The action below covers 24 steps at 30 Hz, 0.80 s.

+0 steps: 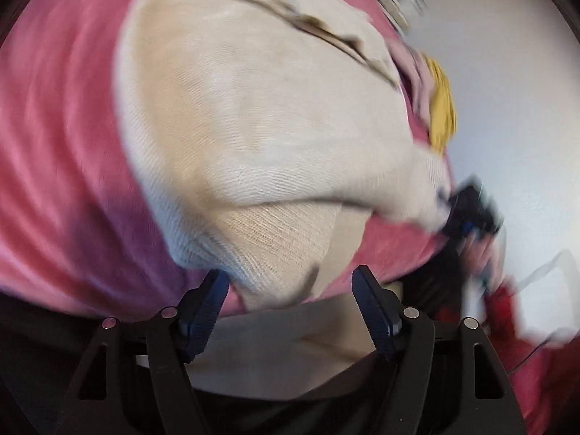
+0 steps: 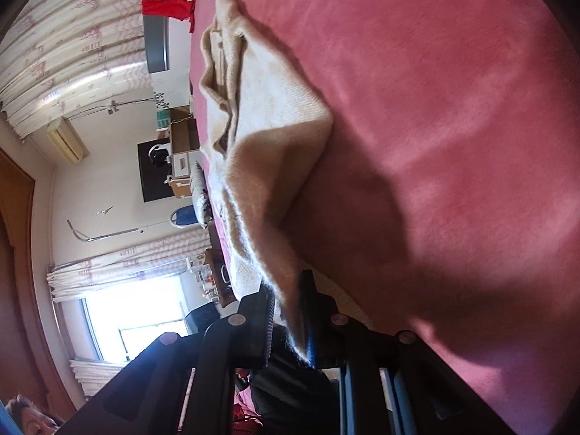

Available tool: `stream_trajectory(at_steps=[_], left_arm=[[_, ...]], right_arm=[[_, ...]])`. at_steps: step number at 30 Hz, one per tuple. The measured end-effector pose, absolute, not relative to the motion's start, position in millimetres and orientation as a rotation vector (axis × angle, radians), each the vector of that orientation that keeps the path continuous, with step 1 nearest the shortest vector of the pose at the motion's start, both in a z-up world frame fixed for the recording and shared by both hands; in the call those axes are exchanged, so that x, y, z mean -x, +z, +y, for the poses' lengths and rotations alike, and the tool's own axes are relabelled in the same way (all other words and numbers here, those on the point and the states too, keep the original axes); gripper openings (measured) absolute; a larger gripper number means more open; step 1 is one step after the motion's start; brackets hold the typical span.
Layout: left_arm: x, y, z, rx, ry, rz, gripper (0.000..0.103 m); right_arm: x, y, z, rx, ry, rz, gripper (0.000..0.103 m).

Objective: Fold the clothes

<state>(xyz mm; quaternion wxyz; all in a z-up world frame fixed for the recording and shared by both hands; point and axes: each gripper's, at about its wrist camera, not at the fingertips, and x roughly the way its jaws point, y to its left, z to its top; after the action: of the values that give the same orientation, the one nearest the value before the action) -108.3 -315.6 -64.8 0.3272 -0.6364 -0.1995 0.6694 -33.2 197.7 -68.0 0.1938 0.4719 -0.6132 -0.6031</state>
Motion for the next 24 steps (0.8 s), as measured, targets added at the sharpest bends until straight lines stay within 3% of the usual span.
stream_trajectory(at_steps=[2,11,12,13,14,15,24], left_arm=[[108,-75,-322,1.672,1.773,-0.759,0.074],[88,-102,-328,1.531,1.743,-1.237,0.073],[86,-104,-325,1.523,1.725,-1.256,0.065],[85,-106,-320,1.527,1.703,-1.256,0.036],[84,-108,-317,1.542,1.692,-1.255,0.017],[82,-111,-312,1.575,1.695,-1.250,0.006],[73,-108,-305,1.573,1.643,-1.285,0.006]], right_arm=[[34,-68,196,-1.316,-1.685,-1.715,0.014],[40,-73,194,-1.302,-1.657,-1.738,0.014],[41,-72,194,-1.300,-1.658,-1.739,0.014],[41,-71,193,-1.296,-1.659,-1.739,0.014],[41,-71,193,-1.293,-1.658,-1.738,0.014],[42,-70,193,-1.292,-1.660,-1.738,0.014],[42,-64,198,-1.298,-1.717,-1.705,0.013]])
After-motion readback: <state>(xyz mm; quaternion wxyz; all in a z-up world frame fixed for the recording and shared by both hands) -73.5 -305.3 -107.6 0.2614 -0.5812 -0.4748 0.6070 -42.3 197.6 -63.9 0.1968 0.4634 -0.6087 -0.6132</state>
